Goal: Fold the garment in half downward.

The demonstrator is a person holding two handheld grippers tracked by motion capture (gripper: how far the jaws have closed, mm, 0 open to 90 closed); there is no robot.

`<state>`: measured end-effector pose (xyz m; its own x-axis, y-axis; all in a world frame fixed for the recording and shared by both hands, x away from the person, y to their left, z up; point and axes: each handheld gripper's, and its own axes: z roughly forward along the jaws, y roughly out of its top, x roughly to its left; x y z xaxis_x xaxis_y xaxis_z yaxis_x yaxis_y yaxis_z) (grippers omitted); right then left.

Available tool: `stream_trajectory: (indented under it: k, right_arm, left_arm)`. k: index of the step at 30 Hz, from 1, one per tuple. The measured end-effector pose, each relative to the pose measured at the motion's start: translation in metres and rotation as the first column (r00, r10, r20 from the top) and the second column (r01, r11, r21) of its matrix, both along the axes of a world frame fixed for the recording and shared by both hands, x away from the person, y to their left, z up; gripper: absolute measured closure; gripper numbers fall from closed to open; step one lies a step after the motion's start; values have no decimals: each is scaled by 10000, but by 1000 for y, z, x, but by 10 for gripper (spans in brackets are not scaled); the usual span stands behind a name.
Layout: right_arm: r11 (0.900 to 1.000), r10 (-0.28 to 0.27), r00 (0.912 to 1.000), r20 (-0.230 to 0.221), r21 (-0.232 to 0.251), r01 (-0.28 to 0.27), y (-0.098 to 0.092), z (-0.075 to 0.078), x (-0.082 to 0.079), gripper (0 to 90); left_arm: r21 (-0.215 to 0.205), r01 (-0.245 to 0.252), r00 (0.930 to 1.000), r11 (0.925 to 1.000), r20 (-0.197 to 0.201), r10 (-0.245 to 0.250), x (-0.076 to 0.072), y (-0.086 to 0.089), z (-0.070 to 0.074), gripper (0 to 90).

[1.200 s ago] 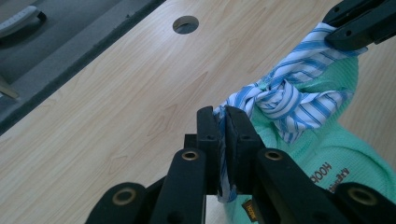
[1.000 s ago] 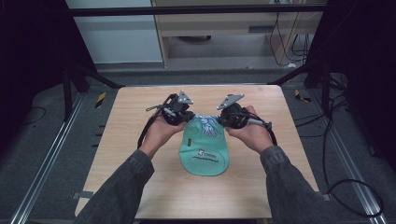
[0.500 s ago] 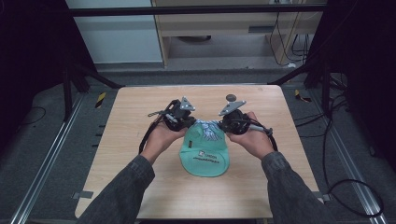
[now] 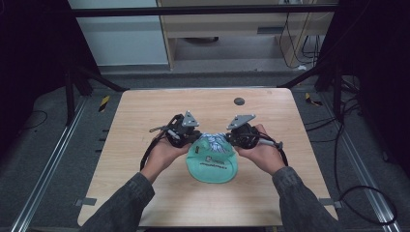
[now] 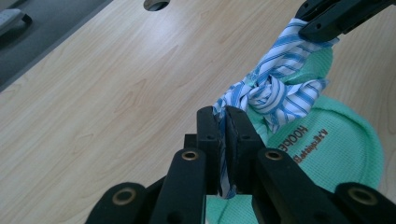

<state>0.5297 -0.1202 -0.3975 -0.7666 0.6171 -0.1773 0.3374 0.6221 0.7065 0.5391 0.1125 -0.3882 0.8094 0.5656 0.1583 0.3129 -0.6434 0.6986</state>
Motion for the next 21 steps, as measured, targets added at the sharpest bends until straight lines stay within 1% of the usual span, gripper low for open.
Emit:
stream_trajectory:
  k: [1,6,11,13,14,19,21]
  right_arm:
    - [10000,-8,10000,-4,46,8,1,-1,-1,851]
    - [9998,148,9999,-45,-136,-149,2,-5,-8,851]
    - [9998,206,9998,-82,-78,-207,1,-10,-12,851]
    - [9998,179,9998,-92,-36,-180,0,-12,-15,851]
    - [9997,224,9997,-85,-89,-224,0,-12,-16,850]
    - [9995,296,9995,-84,-118,-297,0,-18,-22,850]
    - [9992,373,9992,-125,-117,-375,1,-21,-25,850]
  left_arm:
    - [-34,5,10000,10000,13,-5,-1,0,-1,849]
    - [55,174,9998,9998,-14,-174,-10,1,-5,849]
    - [-186,224,9997,9996,-69,-225,-17,3,-9,849]
    - [-193,238,9997,9995,-57,-239,-20,3,-11,848]
    - [-231,269,9996,9994,-59,-270,-23,3,-12,848]
    - [-193,344,9994,9992,-94,-346,-29,4,-18,847]
    - [-132,360,9991,9993,-216,-363,-29,5,-20,847]
